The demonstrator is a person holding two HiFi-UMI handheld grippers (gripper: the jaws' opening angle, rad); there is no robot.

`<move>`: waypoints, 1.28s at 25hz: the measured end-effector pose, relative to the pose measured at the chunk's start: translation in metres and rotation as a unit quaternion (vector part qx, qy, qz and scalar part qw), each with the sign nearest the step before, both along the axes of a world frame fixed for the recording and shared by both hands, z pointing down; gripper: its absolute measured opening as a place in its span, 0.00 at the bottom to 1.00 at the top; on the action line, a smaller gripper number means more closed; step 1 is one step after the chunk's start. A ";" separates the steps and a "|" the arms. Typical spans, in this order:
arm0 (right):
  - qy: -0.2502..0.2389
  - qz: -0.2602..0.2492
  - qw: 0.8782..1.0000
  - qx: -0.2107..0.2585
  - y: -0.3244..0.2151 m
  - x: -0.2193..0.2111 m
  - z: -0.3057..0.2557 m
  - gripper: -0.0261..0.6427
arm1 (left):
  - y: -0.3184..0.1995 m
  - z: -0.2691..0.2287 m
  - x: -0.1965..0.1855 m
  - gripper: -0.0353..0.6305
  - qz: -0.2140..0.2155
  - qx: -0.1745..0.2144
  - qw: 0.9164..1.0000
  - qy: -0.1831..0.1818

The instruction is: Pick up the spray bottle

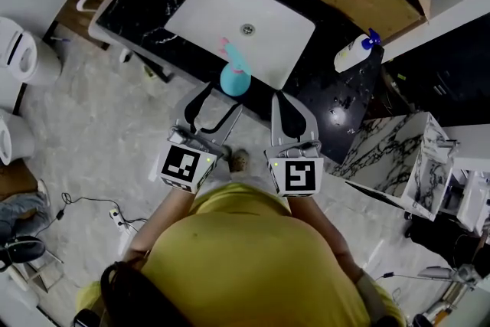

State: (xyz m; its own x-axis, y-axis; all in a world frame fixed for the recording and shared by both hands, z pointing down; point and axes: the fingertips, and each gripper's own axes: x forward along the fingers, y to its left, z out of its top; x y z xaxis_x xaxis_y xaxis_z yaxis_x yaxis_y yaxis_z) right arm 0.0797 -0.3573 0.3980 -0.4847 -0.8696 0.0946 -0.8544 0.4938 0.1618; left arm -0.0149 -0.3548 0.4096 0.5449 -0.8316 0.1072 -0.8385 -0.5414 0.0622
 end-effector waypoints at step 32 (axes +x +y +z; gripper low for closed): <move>0.014 0.028 0.998 -0.049 -0.023 -0.007 0.044 0.04 | -0.072 0.116 0.020 0.69 0.064 -0.080 0.991 -0.085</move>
